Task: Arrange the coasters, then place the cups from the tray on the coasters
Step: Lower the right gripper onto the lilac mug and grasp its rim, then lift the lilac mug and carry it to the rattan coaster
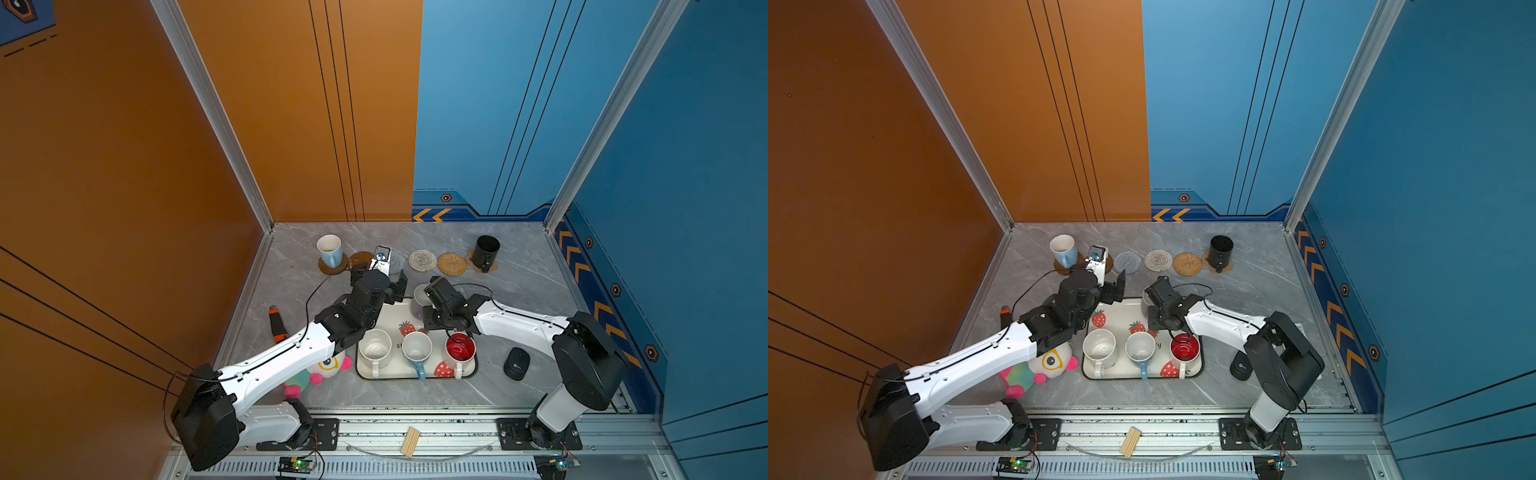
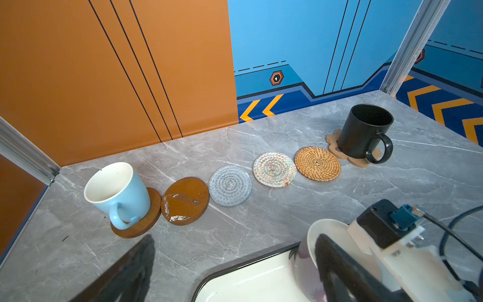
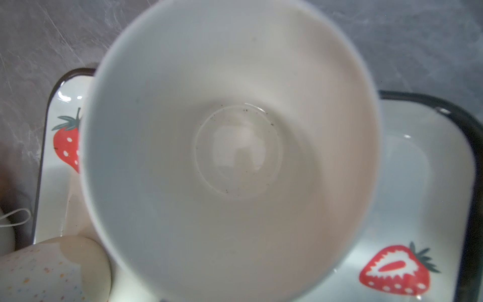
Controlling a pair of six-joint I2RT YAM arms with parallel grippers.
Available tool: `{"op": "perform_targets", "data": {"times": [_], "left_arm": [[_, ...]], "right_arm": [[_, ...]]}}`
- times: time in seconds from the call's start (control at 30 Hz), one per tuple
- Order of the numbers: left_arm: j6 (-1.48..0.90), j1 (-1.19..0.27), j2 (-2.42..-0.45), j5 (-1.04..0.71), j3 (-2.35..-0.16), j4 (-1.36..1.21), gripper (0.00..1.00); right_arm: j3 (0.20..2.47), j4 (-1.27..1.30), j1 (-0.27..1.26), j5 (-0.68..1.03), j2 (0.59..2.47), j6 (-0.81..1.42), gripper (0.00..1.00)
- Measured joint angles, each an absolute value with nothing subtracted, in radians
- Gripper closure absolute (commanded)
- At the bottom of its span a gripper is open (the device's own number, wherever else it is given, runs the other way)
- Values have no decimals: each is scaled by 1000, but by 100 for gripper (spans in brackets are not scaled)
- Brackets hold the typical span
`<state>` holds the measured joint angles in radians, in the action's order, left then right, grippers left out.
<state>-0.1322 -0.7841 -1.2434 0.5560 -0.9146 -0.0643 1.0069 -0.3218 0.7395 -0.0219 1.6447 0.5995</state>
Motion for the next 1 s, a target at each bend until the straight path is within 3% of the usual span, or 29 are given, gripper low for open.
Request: {"op": "perform_targets", "data": {"times": [1.0], "left_arm": [[-155,-778,-1219,541,-898,-64,5]], "right_arm": [[1080,-464,717,-61,1573,477,100]]}}
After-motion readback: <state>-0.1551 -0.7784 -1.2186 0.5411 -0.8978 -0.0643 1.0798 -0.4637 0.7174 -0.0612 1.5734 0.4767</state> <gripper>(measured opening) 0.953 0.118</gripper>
